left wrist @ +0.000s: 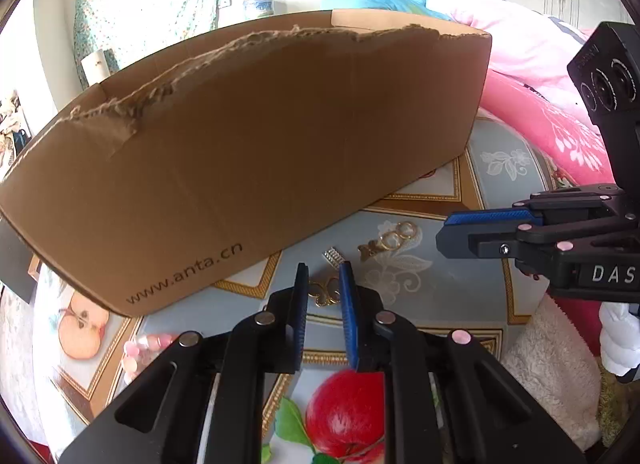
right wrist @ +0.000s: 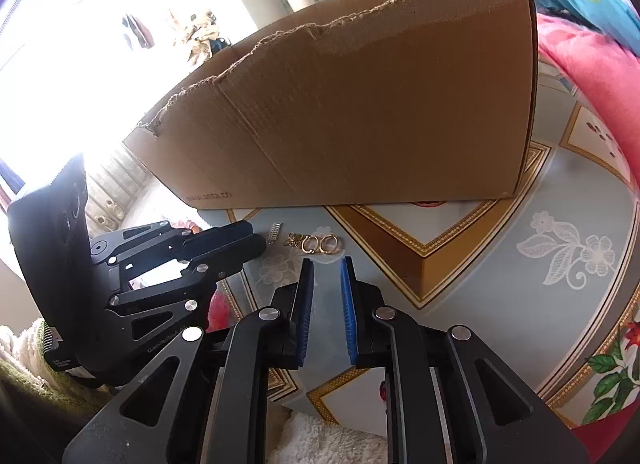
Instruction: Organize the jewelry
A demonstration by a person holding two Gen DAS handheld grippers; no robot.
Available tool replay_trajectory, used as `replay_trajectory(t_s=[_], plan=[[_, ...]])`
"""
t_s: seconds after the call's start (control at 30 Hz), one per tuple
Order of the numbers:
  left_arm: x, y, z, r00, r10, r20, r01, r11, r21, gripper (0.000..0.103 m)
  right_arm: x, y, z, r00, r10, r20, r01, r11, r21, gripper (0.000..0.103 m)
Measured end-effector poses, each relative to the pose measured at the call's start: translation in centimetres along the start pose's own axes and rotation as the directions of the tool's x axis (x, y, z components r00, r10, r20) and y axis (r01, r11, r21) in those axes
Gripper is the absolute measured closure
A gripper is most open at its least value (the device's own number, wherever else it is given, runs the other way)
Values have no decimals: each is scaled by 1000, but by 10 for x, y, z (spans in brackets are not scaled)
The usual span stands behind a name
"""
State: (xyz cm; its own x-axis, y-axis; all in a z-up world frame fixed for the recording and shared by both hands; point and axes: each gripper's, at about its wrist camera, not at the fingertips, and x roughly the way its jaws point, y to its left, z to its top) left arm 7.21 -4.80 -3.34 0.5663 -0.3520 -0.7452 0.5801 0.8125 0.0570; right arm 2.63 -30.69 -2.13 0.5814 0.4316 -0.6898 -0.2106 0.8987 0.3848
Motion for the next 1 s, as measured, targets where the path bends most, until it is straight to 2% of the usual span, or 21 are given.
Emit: replay_trajectory(t_s=[0.4, 0.77, 1.0], plan=[[-10, -4, -11, 999, 29, -12, -30, 999, -33, 88, 3, 11, 7, 995, -97, 18, 98, 989, -107, 88], [-12, 4, -16, 1000, 18, 5, -18, 998, -59, 88, 23, 32, 17, 983, -183, 1, 178, 956, -233, 88], [-13, 5, -17, 1000, 18, 11, -18, 998, -67, 88, 38, 37, 22, 974, -224, -16, 212, 941, -264, 91]])
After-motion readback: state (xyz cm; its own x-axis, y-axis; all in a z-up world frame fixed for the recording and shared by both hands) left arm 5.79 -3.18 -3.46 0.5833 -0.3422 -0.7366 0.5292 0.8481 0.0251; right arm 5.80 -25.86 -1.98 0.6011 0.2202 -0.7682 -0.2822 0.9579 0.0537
